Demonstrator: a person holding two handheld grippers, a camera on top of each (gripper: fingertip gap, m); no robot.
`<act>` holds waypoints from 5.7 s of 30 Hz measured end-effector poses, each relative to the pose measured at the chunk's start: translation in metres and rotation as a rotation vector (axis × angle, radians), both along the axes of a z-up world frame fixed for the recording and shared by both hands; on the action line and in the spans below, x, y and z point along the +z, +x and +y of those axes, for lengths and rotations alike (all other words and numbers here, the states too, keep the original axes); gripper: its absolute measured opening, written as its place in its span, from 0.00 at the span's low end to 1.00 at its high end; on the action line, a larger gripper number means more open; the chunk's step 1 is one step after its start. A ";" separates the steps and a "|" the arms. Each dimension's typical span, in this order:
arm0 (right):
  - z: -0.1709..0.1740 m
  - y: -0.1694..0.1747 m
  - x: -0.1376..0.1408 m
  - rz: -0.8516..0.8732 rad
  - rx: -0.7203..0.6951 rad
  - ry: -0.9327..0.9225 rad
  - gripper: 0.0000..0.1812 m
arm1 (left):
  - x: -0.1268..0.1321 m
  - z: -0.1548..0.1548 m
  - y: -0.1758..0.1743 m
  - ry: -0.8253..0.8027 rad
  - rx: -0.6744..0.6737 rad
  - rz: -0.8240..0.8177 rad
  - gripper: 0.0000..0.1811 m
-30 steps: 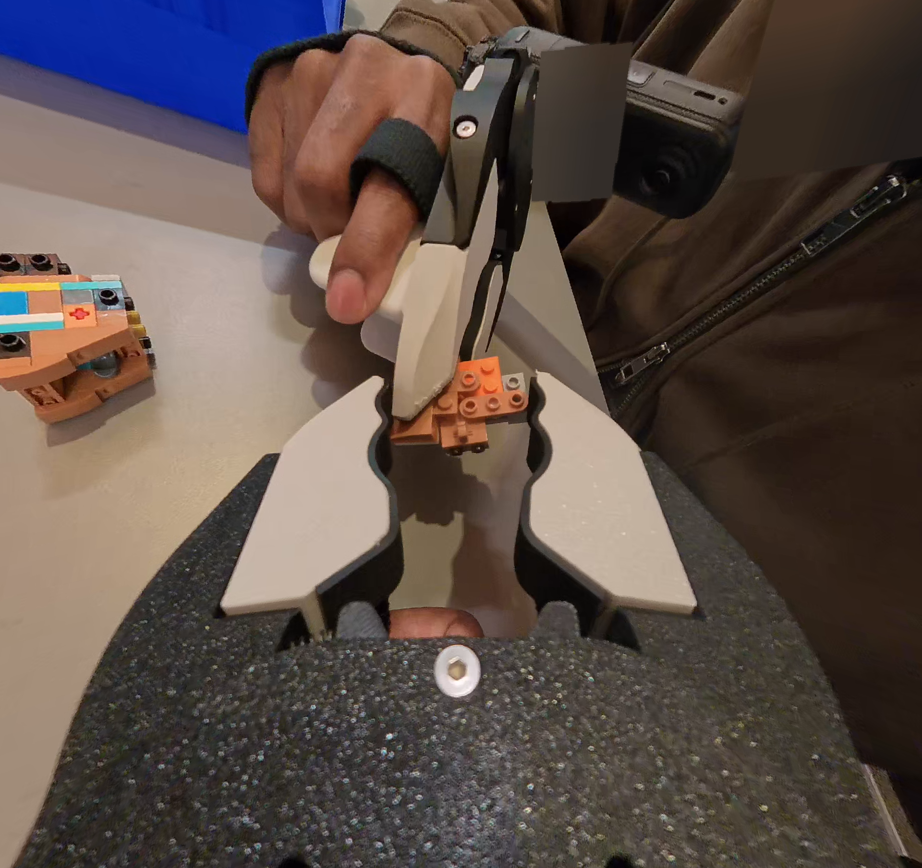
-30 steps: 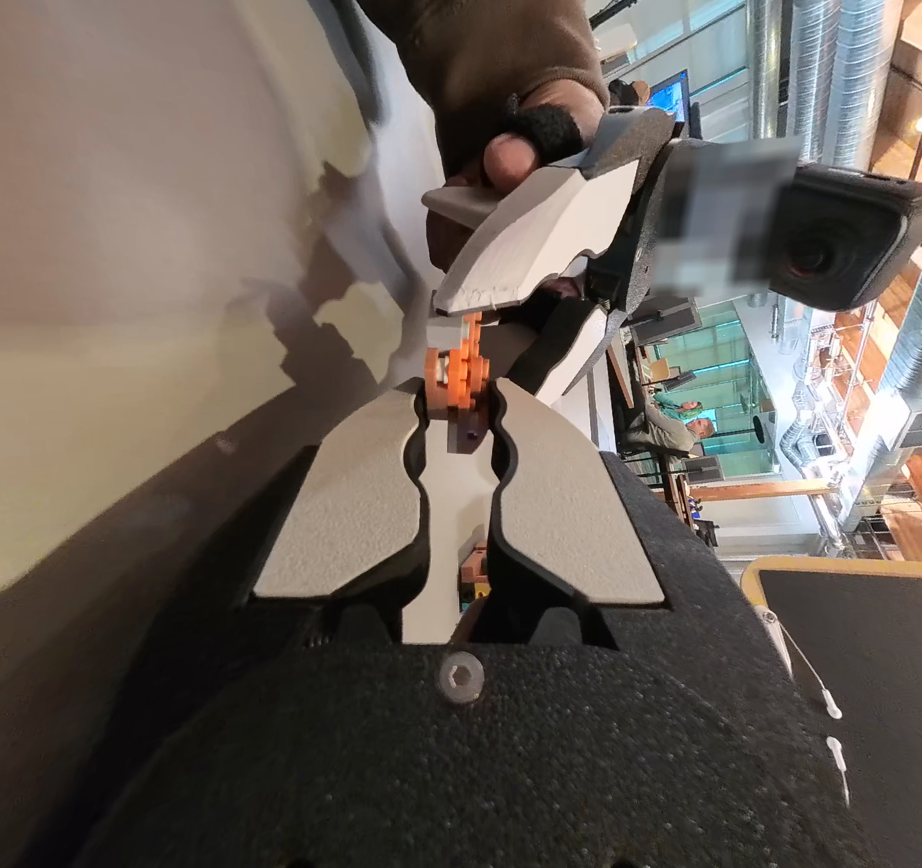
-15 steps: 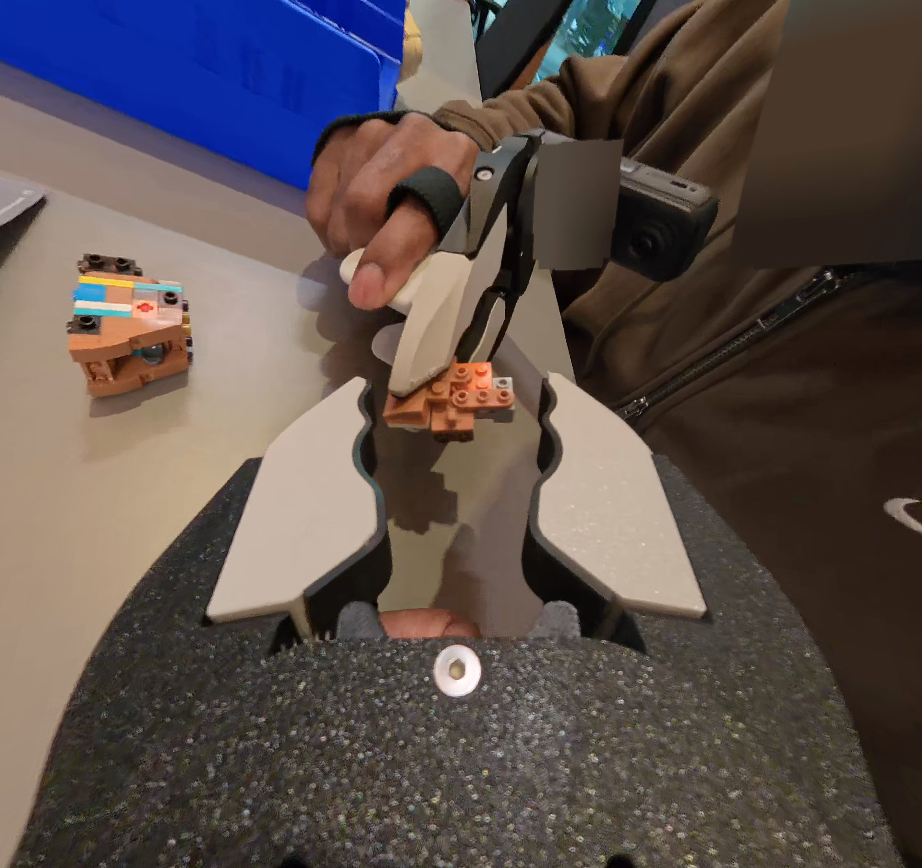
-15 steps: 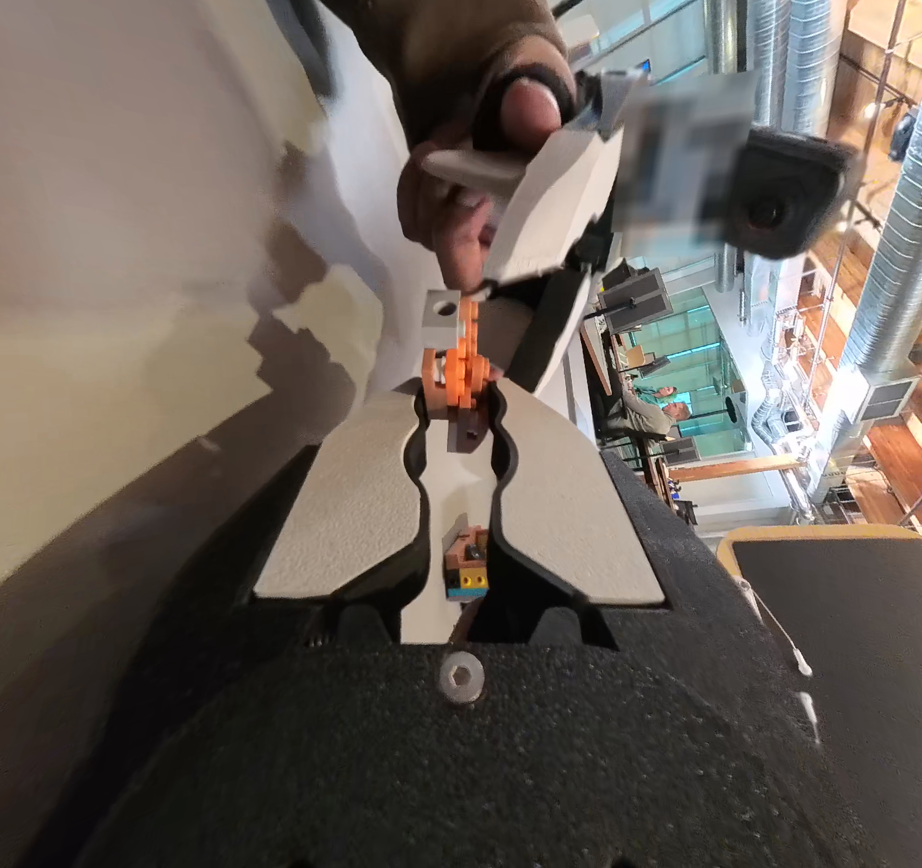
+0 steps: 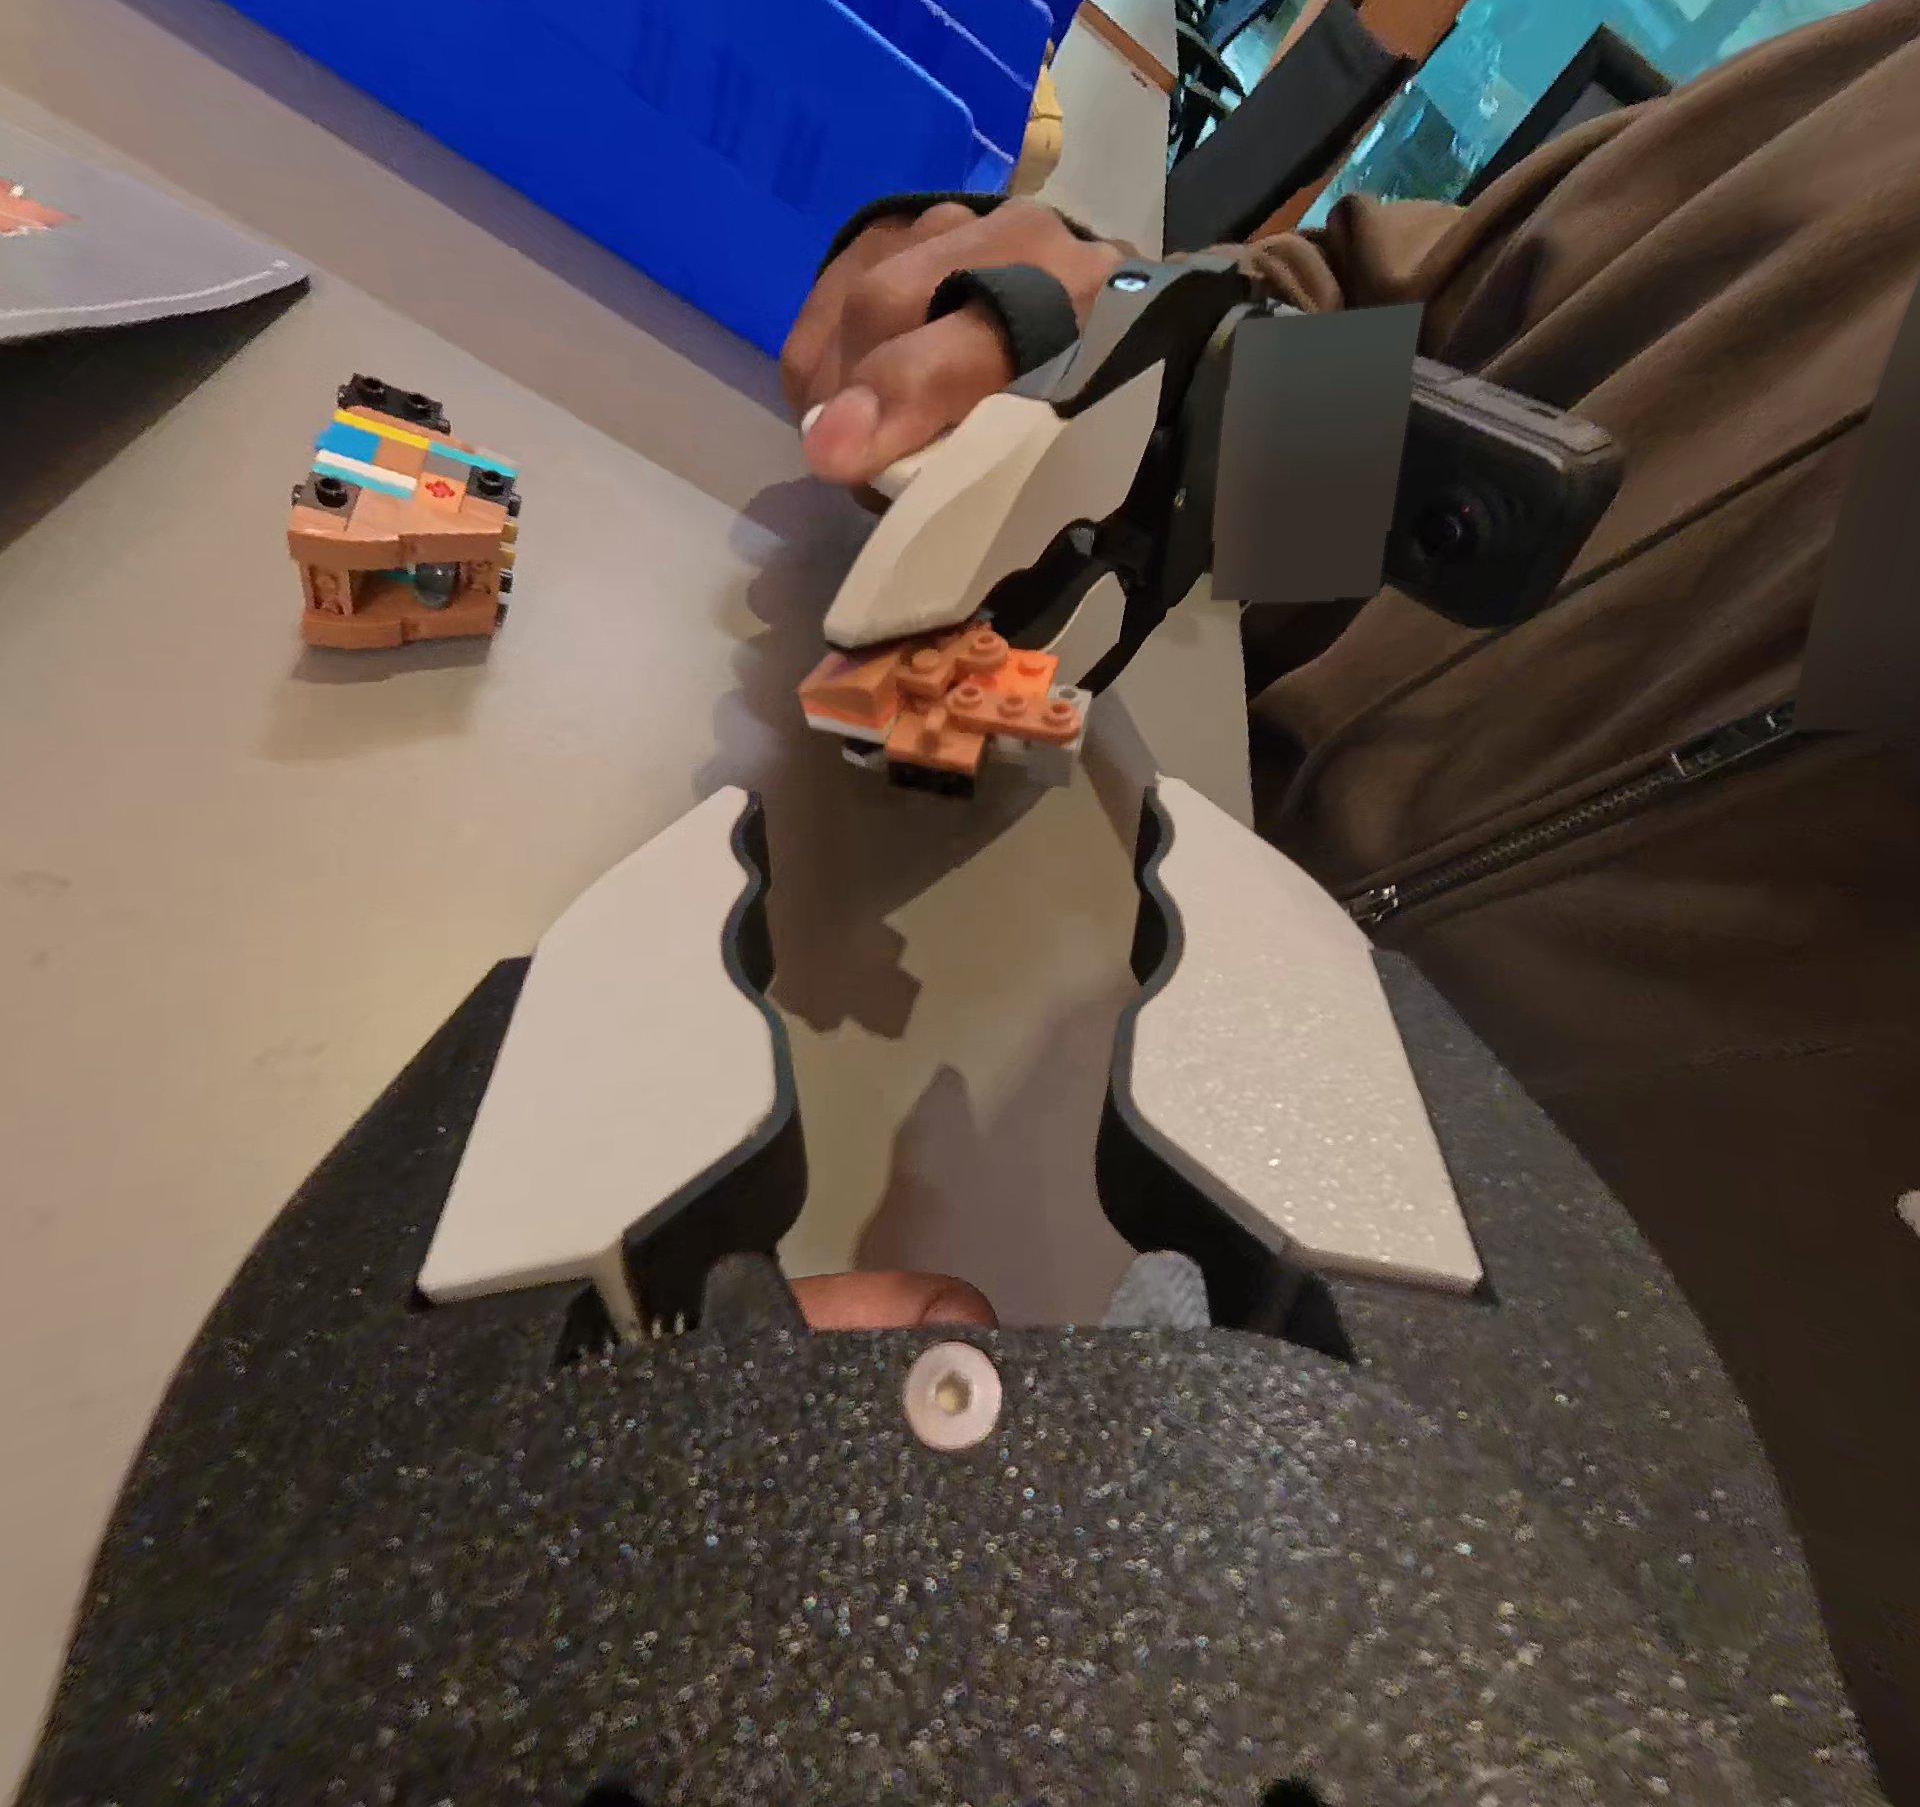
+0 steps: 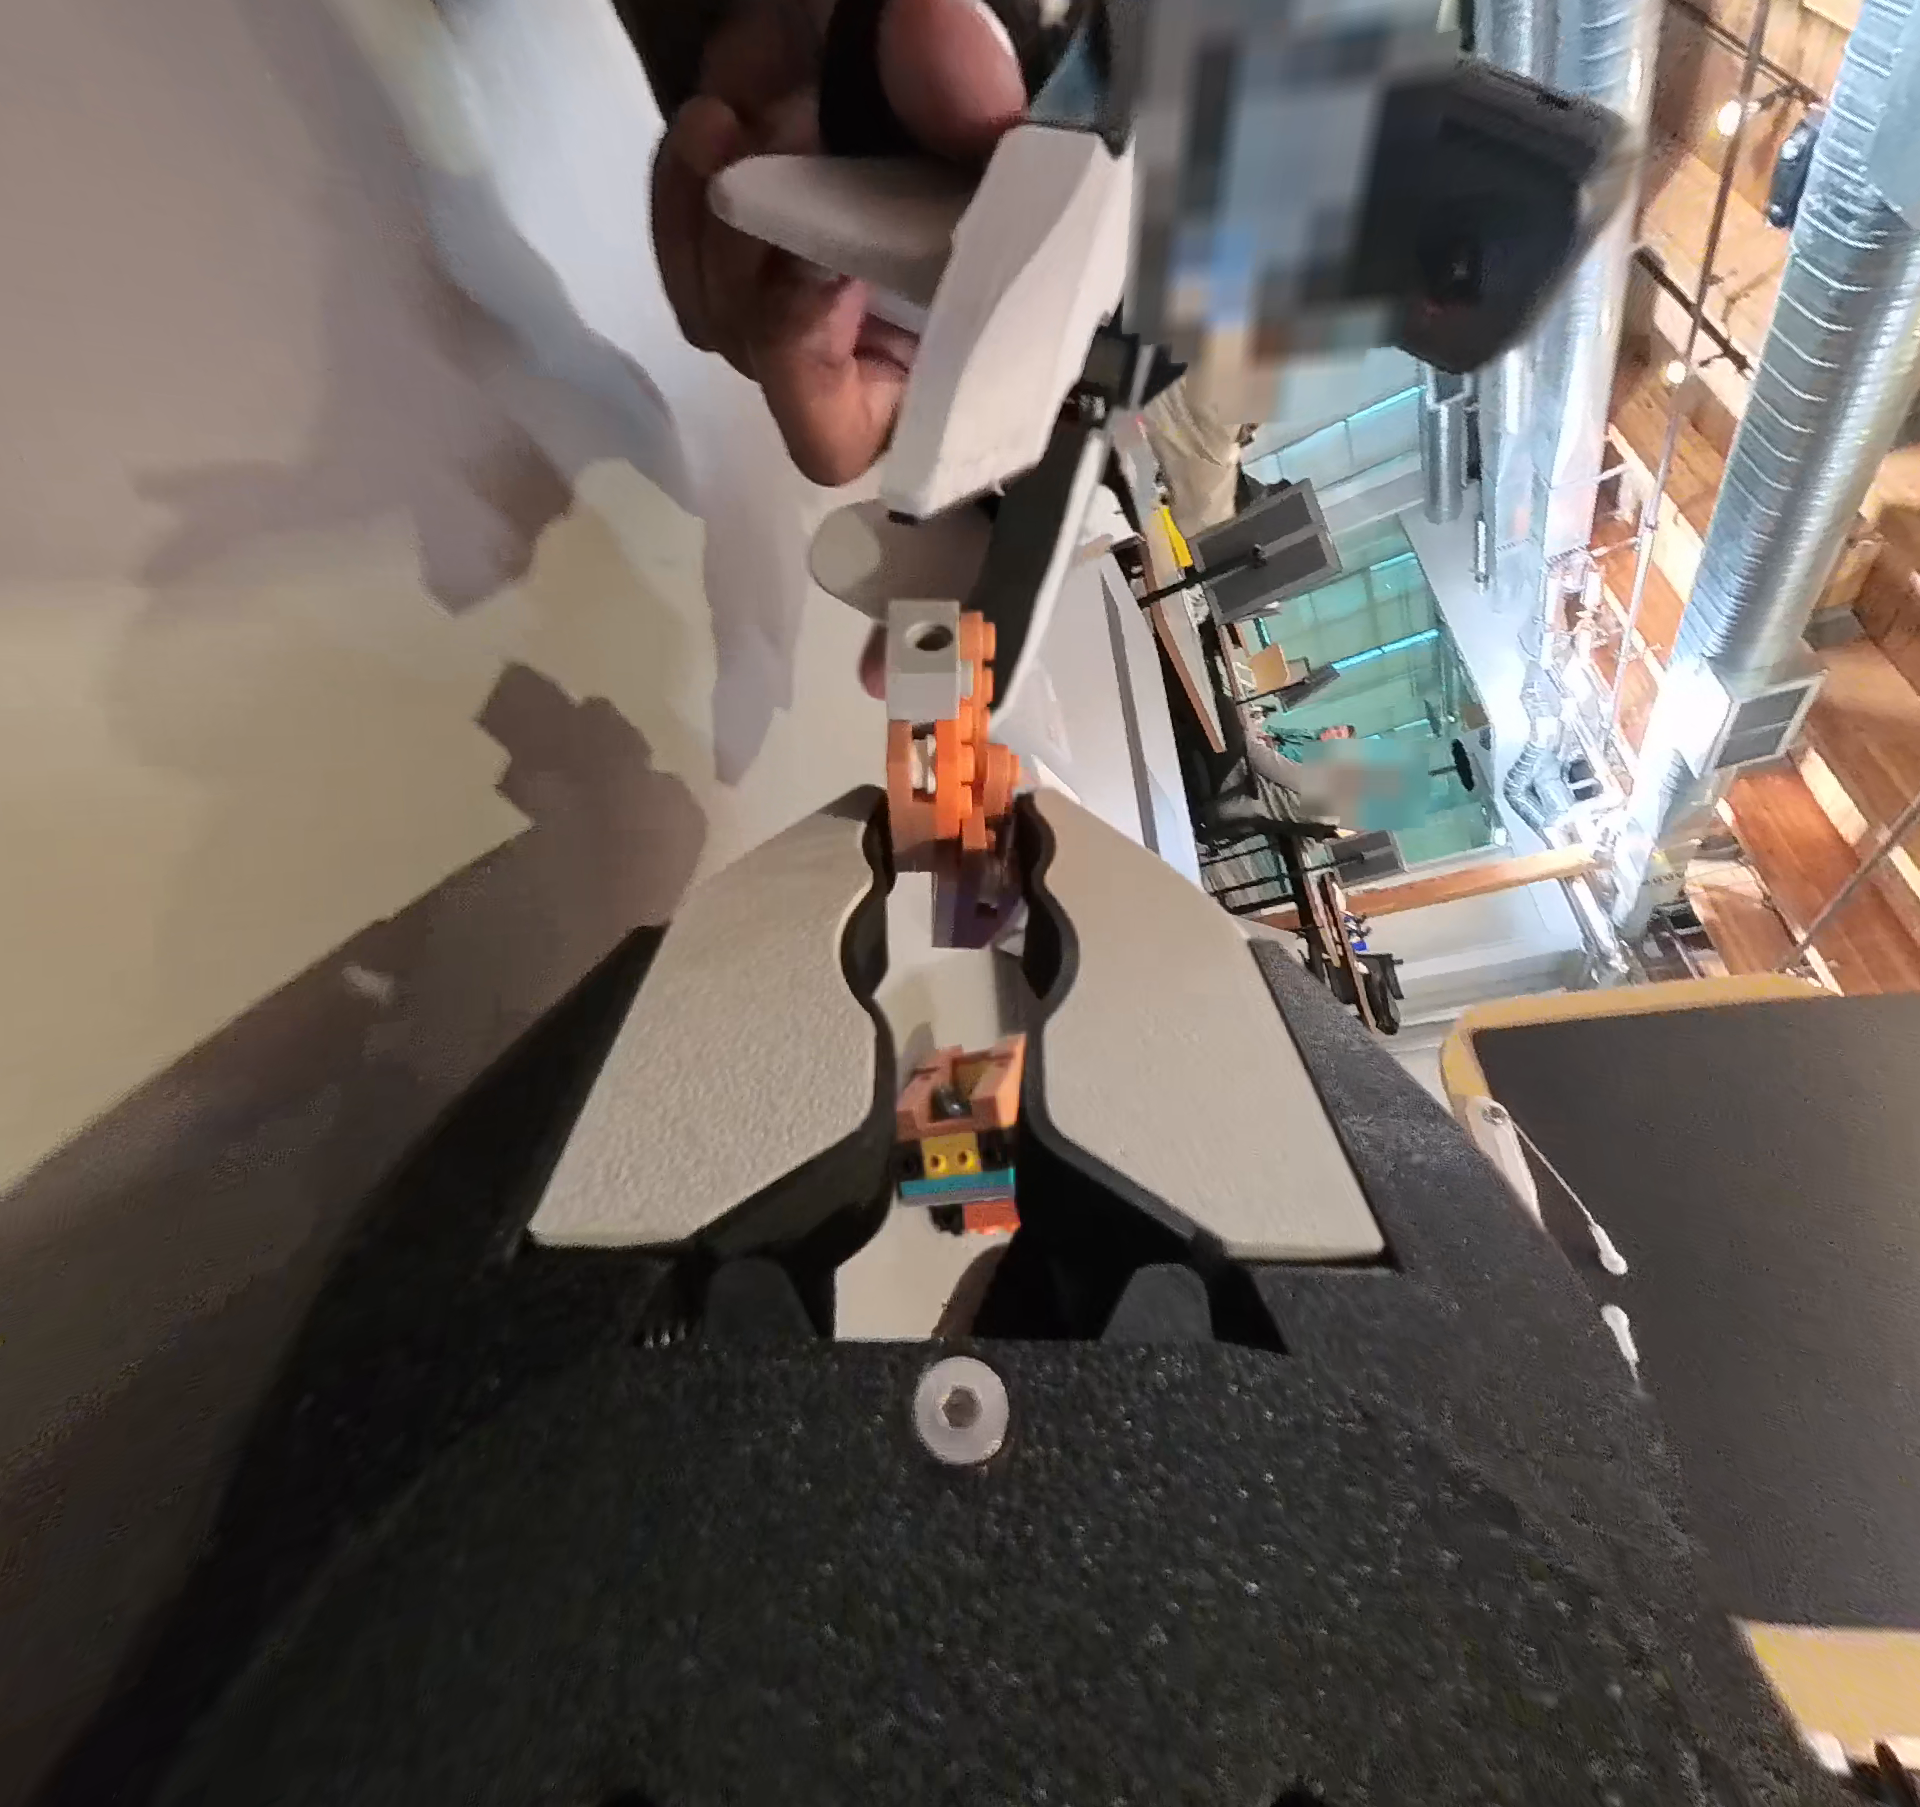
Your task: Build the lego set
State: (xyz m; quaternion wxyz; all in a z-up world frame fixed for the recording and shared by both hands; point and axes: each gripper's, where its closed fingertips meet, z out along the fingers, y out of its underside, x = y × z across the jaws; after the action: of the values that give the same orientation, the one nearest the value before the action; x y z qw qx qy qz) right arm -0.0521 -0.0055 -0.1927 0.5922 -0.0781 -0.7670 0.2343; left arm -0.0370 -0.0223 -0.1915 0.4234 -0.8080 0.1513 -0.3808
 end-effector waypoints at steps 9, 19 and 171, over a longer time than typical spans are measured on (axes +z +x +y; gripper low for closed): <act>0.007 -0.002 0.013 0.133 -0.069 0.059 0.12 | 0.001 0.016 0.017 0.045 0.054 -0.159 0.28; 0.008 -0.001 0.014 0.194 -0.069 0.147 0.12 | 0.000 0.013 0.018 0.053 -0.020 -0.141 0.21; 0.013 -0.005 -0.014 0.037 -0.046 0.186 0.09 | -0.020 0.033 -0.003 0.654 0.106 0.823 0.16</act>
State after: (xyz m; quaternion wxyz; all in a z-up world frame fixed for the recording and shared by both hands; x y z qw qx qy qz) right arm -0.0572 0.0077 -0.2065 0.6162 -0.0360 -0.7724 0.1497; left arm -0.0399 0.0109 -0.2112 0.5777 -0.7228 0.3750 0.0571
